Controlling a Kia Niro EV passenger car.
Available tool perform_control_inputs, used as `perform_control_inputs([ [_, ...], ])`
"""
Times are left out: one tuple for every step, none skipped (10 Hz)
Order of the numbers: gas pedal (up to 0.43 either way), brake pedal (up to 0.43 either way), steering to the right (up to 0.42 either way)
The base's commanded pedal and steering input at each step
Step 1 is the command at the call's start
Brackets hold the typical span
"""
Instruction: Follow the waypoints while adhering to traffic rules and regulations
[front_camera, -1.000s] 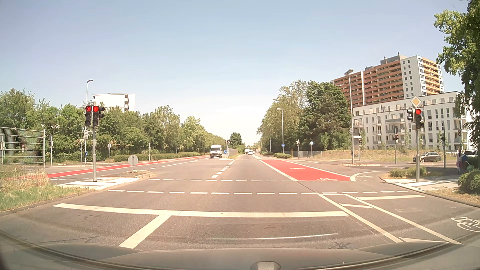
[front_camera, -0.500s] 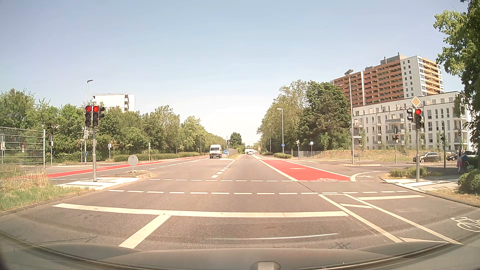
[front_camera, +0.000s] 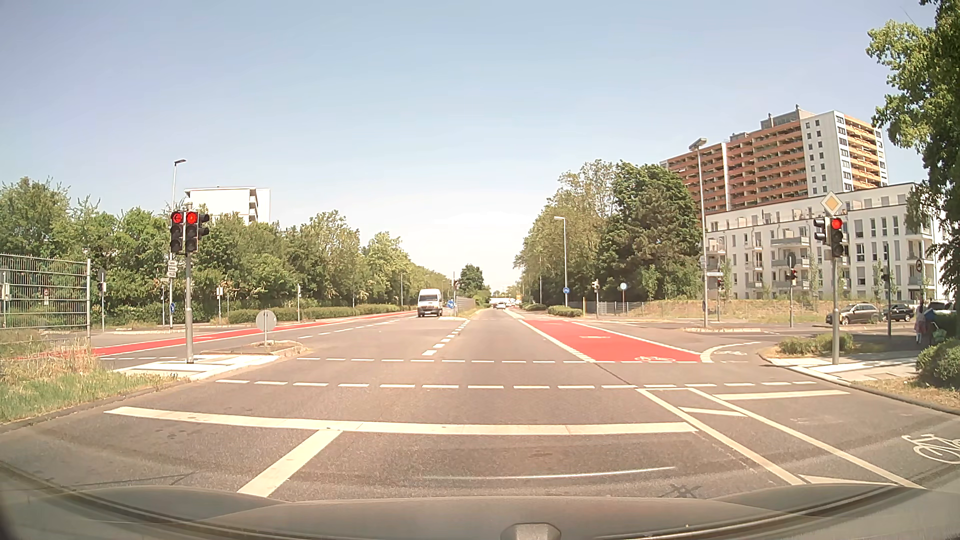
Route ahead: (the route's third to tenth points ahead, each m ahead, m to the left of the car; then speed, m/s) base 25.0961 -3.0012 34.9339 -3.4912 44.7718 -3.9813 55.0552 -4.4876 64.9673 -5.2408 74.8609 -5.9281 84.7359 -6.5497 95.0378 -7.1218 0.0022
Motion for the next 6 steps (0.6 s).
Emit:
perform_control_inputs([
  [0.000,0.402,-0.002],
  [0.000,0.110,-0.002],
  [0.000,0.000,-0.002],
  [0.000,0.000,-0.002],
  [0.000,0.000,-0.002],
  [0.000,0.000,-0.002],
])
